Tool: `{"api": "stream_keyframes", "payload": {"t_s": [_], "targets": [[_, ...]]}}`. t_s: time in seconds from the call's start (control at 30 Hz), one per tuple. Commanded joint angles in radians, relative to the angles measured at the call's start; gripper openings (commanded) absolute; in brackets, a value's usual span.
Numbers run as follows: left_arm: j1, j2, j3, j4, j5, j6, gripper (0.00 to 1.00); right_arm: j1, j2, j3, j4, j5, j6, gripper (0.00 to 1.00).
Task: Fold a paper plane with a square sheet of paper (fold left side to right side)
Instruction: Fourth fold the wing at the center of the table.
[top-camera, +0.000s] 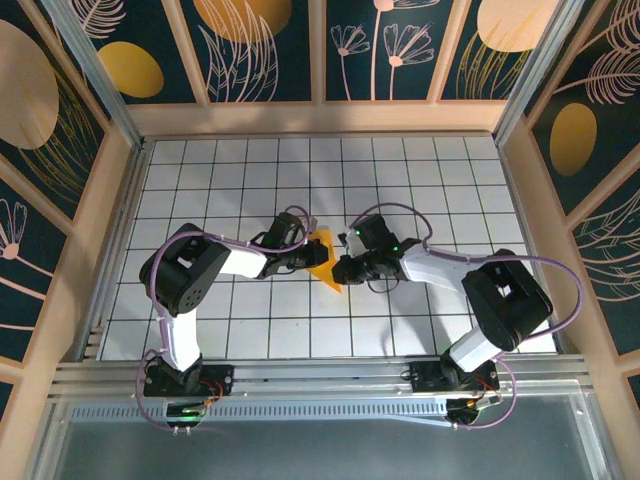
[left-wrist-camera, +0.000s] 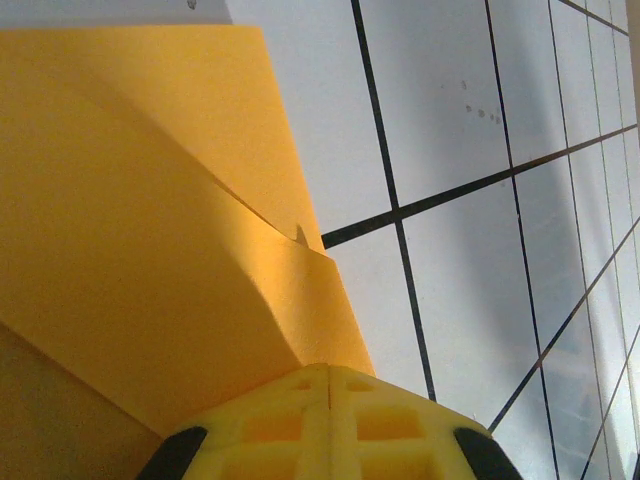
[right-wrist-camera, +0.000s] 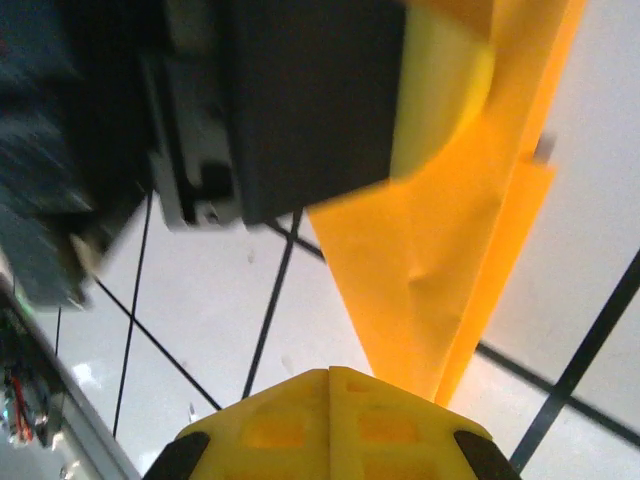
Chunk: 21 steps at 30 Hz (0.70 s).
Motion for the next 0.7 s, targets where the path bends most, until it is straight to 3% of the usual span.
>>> {"api": "stream_keyframes", "payload": {"t_s": [0.0, 0.67], "targets": [[0.003, 0.025, -0.030, -0.083, -0.062, 0.000, 0.00, 0.001, 0.019, -0.032, 0.091, -0.082, 0.059, 0.00], [0.004, 0.022, -0.035, -0.079, -0.064, -0.003, 0.00, -0.018, 0.155, 0.052, 0.093, -0.030, 0.032, 0.00]]}}
